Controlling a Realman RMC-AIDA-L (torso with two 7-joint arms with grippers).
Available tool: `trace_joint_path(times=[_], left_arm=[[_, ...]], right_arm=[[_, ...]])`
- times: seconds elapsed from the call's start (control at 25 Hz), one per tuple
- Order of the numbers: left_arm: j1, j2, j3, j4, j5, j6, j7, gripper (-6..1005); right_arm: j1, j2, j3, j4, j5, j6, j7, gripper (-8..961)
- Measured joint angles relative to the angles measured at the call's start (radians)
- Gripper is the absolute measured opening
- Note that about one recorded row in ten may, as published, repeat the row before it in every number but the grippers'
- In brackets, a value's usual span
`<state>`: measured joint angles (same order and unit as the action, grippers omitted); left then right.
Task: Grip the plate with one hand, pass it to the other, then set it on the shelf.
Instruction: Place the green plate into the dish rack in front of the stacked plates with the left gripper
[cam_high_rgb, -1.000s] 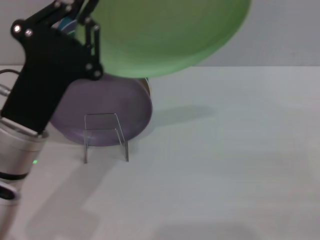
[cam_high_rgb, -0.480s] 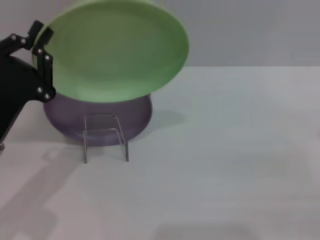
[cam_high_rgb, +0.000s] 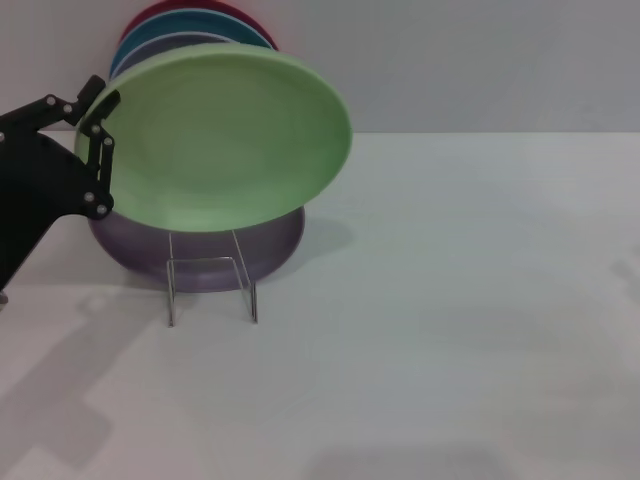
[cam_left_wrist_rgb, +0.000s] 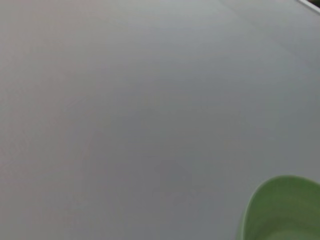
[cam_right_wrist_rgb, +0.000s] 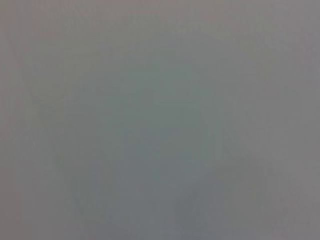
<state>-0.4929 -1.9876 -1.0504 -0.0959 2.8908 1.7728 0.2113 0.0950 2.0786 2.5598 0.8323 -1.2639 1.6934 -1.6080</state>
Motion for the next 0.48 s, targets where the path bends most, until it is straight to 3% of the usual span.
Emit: trace_joint_path(times=[0.48], left_arm=[[0.002, 0.004, 0.016, 0.031, -0.001, -0.050, 0.012, 56]], right_arm=[[0.009, 0.000, -0.017, -0.003, -0.010, -0.003, -0.012, 583]])
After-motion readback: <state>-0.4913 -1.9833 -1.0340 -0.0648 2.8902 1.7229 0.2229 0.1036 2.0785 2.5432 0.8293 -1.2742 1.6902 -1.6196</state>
